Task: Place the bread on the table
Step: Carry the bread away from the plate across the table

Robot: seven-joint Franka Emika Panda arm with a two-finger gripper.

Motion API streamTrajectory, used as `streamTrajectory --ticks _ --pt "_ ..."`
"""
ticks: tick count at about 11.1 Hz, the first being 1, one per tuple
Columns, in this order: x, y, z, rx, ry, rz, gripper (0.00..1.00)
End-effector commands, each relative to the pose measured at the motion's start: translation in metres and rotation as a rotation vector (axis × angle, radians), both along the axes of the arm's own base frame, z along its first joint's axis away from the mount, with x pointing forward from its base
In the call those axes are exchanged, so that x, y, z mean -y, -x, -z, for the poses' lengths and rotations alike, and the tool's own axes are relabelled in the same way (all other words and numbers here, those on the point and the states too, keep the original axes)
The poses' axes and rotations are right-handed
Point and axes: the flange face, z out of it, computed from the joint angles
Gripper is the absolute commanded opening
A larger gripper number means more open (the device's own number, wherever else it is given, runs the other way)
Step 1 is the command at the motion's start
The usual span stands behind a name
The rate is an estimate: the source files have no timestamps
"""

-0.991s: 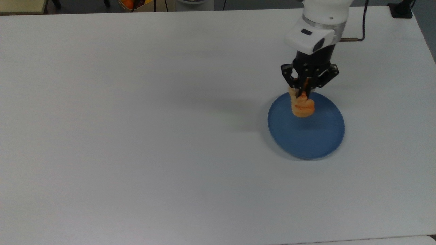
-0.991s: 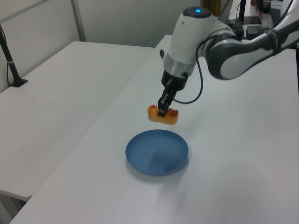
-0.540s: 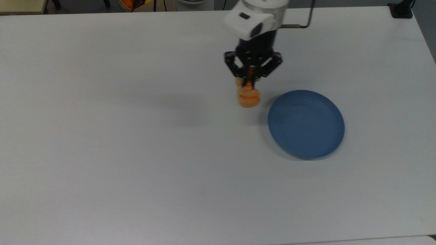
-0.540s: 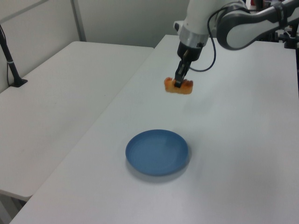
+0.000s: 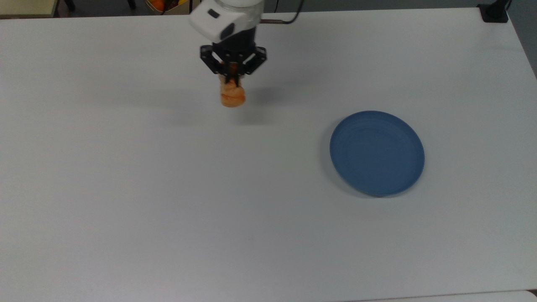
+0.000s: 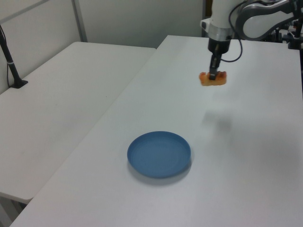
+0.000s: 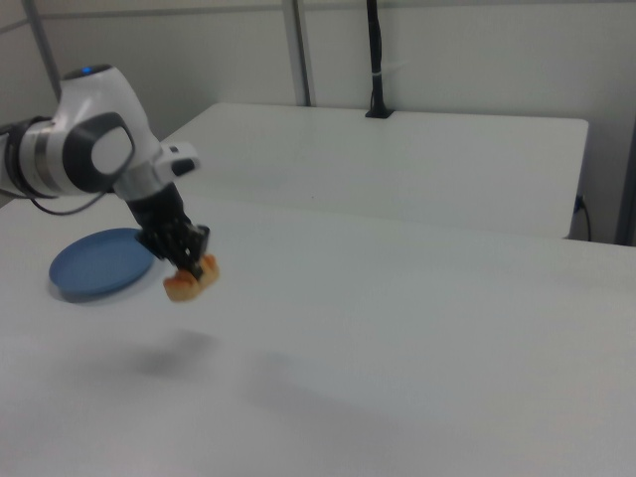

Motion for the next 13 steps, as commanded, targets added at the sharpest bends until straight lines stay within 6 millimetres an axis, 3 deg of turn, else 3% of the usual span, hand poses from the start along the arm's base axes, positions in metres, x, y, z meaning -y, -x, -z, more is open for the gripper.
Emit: streamTrajectory --ticks 1,6,9,11,13 --pt "0.082 0.041 0.015 -0.092 0.009 0.017 0.18" --pt "0.252 0.075 0.031 -0.134 0.012 0.005 0.18" --pt "0.338 0.100 0.062 -0.130 0.018 -0.014 0.18" --pt "0.375 0.106 0.093 -0.111 0.025 -0.005 0.18" --pt "0.384 0.097 0.110 -0.062 -0.005 0.036 0.18"
